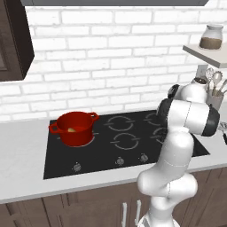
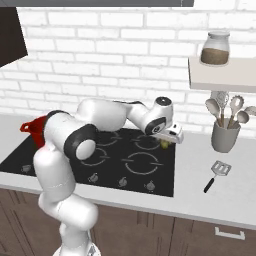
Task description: Put the cucumber and potato in the pot. Retrieve the spatula and lightly stir the vegetables in the pot.
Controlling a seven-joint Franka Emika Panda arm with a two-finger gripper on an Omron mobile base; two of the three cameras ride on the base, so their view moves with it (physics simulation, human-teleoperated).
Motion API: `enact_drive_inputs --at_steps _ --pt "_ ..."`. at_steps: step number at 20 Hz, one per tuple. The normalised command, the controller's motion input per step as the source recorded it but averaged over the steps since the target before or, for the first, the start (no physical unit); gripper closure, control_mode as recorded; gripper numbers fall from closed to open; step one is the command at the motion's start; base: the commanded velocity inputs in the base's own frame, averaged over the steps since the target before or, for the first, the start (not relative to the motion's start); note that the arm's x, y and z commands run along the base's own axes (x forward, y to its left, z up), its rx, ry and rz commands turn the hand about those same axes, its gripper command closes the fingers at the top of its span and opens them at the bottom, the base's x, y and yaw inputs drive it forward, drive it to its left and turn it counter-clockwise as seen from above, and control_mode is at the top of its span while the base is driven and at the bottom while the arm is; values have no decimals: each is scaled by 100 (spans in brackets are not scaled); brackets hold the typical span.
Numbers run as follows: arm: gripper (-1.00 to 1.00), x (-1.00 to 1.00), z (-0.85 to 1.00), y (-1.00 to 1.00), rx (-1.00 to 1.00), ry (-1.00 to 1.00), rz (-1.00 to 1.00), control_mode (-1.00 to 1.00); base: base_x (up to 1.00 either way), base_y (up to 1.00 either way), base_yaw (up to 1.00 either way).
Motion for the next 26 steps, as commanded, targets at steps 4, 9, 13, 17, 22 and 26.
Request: enact_drive_inputs --at_steps 4,9,13,17,22,26 --pt "100 -9 90 100 -2 -7 42 -100 0 0 0" --pt "100 -10 98 100 0 -10 22 -100 0 0 0" --pt "100 -5 100 100 0 9 16 -100 0 0 0" --pt "100 0 51 100 0 15 24 -100 0 0 0" --pt "100 0 7 100 -1 19 30 -100 0 0 0" --pt "100 0 0 100 -18 17 29 -100 0 0 0"
